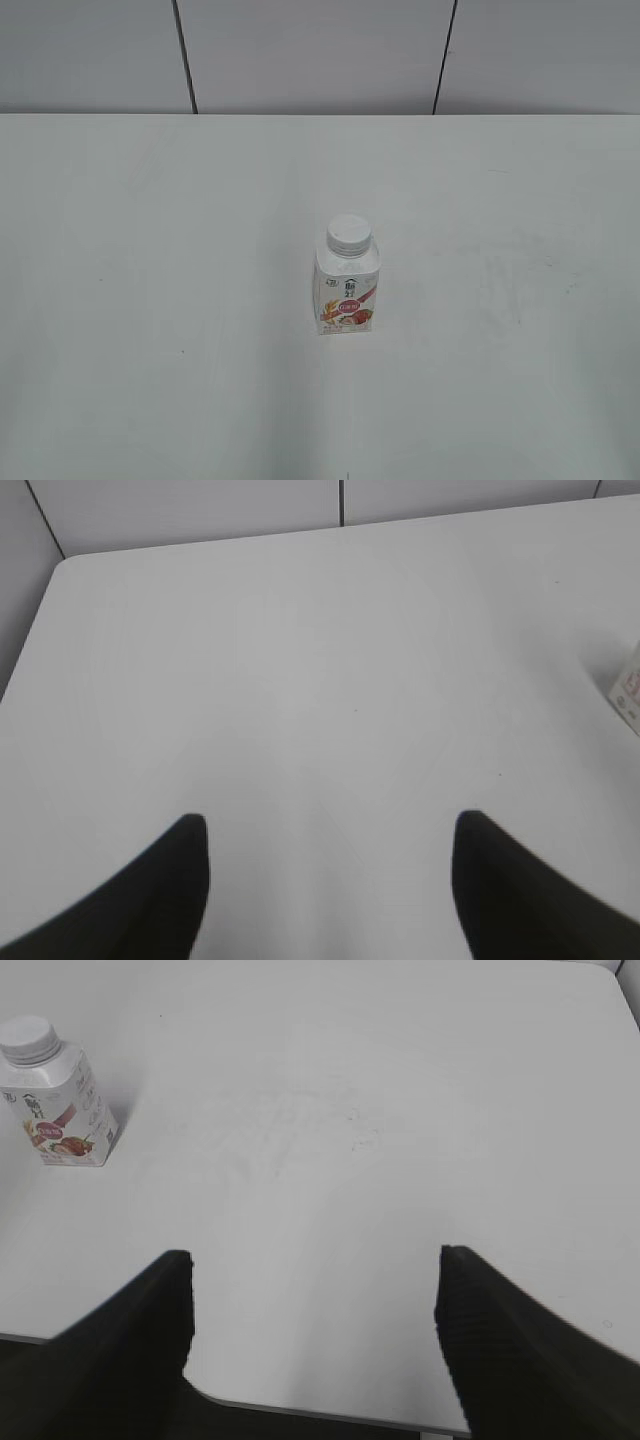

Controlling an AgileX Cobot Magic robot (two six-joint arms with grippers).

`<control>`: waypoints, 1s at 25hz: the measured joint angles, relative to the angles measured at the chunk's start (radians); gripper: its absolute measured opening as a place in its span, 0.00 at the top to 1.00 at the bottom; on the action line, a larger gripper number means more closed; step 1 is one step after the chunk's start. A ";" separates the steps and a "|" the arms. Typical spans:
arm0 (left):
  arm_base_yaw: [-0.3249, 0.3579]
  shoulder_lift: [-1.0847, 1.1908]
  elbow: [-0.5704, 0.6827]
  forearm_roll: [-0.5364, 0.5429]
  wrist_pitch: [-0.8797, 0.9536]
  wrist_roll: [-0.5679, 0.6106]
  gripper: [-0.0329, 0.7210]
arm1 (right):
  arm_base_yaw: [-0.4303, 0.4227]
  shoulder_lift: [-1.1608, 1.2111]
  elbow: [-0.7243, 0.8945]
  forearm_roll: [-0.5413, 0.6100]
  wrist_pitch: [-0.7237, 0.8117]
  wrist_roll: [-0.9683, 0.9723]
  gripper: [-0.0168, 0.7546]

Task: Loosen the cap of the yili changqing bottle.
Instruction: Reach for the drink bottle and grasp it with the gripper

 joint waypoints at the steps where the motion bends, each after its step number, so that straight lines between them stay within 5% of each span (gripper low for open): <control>1: 0.000 0.000 0.000 0.000 0.000 0.000 0.33 | 0.000 0.000 0.000 0.000 0.000 0.000 0.21; 10: 0.000 0.000 -0.005 0.021 -0.071 0.001 0.33 | 0.000 0.000 0.000 0.000 0.000 0.000 0.21; 25: 0.000 0.203 0.065 0.020 -0.798 0.001 0.33 | 0.000 0.000 0.000 0.000 0.000 0.000 0.21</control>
